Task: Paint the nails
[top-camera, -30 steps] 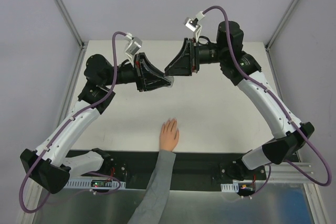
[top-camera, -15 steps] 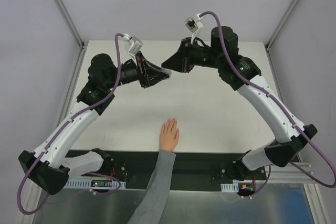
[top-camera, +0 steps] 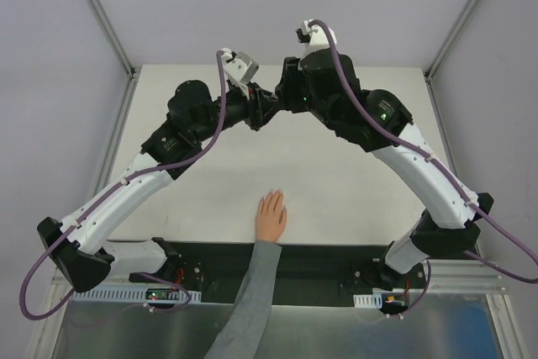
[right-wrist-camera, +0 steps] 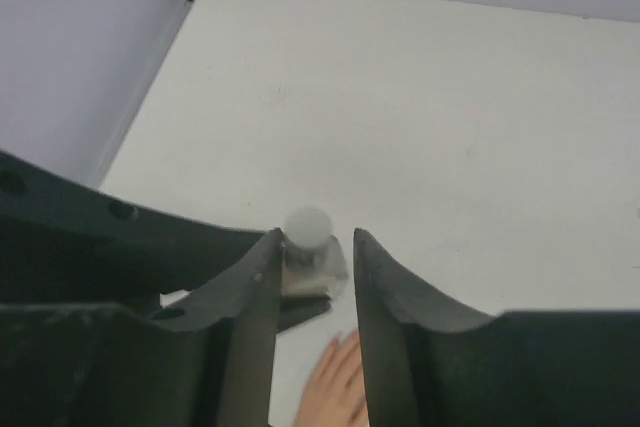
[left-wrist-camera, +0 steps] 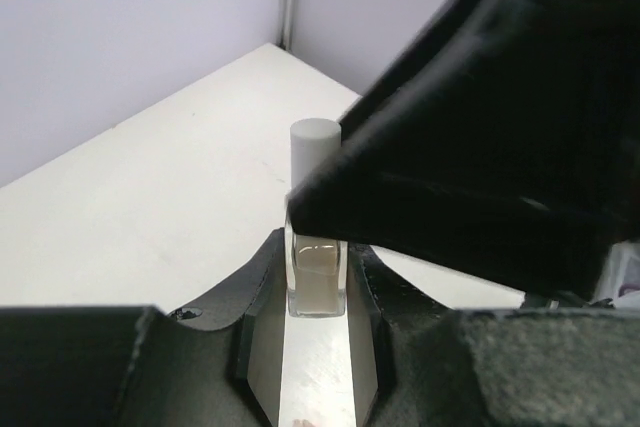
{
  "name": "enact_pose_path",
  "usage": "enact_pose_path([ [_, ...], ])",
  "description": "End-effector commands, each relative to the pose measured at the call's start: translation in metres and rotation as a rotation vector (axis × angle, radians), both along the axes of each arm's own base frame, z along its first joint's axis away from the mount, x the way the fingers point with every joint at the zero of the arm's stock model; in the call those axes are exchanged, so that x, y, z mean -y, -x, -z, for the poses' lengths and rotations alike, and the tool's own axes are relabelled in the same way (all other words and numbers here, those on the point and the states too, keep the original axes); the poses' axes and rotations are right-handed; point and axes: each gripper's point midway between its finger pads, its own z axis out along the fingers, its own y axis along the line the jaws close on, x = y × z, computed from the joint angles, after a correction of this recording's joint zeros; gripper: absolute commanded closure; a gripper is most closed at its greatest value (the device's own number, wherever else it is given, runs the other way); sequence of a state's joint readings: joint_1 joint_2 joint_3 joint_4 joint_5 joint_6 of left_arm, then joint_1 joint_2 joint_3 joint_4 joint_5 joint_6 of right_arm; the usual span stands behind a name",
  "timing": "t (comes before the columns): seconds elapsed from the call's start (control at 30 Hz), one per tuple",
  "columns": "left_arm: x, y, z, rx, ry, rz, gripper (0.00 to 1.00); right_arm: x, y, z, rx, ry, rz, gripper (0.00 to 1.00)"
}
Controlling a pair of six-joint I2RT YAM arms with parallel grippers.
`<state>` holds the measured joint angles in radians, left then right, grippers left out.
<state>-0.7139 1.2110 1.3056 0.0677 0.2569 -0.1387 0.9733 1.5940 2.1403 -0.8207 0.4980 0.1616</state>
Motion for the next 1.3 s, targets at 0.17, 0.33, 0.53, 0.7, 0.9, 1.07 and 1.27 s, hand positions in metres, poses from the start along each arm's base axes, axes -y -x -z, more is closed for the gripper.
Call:
enact_pose_path([
  [0.17,-0.029,0.039,-0.025,0.029,0.072,0.074,1.00,-0.003,0.062,-0.042,0.034,-0.203,-0.667,0.09],
  [0.33,-0.016,0.089,-0.030,0.016,0.086,0.345,1.00,-0.010,0.109,-0.049,0.075,-0.283,-1.063,0.03],
  [0.53,-0.013,0.123,-0.034,-0.032,0.127,0.553,1.00,-0.006,0.103,-0.050,0.072,-0.355,-1.124,0.05],
  [0.7,-0.012,0.121,-0.042,-0.024,0.170,0.556,1.00,-0.012,0.104,-0.053,-0.010,-0.437,-1.168,0.29],
  [0.9,-0.015,0.113,-0.042,-0.066,0.216,0.535,1.00,-0.013,0.105,-0.051,-0.023,-0.451,-1.184,0.39],
  [1.07,-0.016,0.109,-0.043,-0.085,0.233,0.525,1.00,-0.014,0.104,-0.047,-0.051,-0.464,-1.173,0.48],
  [1.27,-0.017,0.106,-0.046,-0.095,0.245,0.516,1.00,-0.014,0.103,-0.044,-0.063,-0.467,-1.162,0.52],
])
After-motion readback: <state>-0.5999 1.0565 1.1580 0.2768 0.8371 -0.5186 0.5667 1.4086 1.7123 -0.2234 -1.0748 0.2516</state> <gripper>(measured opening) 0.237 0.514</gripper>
